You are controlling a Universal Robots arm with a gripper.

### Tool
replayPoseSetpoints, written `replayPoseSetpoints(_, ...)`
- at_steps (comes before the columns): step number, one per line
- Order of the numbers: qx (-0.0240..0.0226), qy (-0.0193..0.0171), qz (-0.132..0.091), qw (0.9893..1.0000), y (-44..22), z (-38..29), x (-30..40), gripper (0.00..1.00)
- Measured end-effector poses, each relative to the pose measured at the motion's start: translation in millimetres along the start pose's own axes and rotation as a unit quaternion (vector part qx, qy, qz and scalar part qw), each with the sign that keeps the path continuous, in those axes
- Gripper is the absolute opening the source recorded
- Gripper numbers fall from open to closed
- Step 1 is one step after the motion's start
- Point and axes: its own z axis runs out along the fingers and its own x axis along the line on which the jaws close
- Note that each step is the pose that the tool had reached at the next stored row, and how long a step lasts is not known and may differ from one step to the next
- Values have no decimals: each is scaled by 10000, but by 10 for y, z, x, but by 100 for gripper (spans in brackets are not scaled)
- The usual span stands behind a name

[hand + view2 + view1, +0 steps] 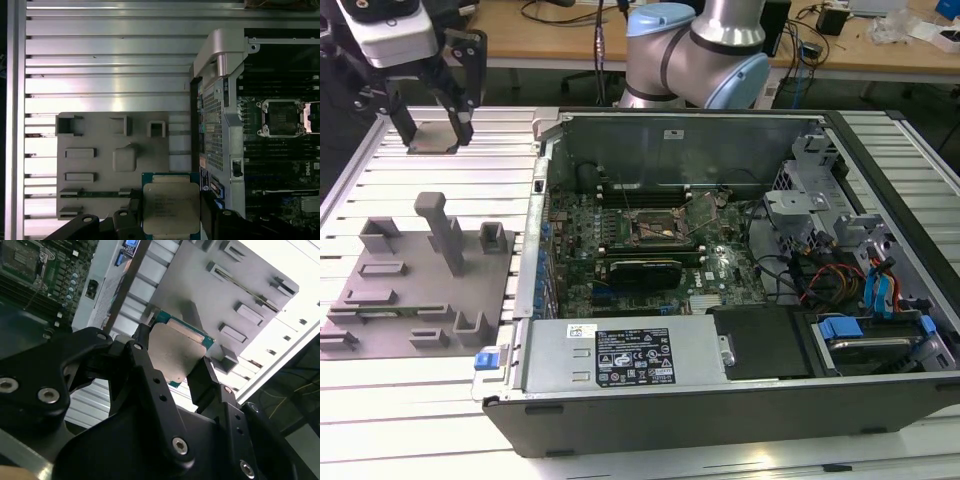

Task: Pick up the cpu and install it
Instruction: 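Pick up the cpu and move it towards the insertion slot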

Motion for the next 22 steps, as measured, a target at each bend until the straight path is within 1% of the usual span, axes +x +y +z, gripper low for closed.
replayPoseSetpoints(5,0,0,0,10000,2,3,-94,55)
replayPoseSetpoints(9,0,0,0,10000,3,7,-201,55)
replayPoseSetpoints(11,0,0,0,10000,4,8,-237,55)
replayPoseSetpoints(13,0,0,0,10000,6,10,-336,55)
replayPoseSetpoints(17,0,0,0,10000,7,14,-431,55)
replayPoseSetpoints(21,0,0,0,10000,8,16,-510,55)
replayPoseSetpoints(22,0,0,0,10000,9,17,-541,55)
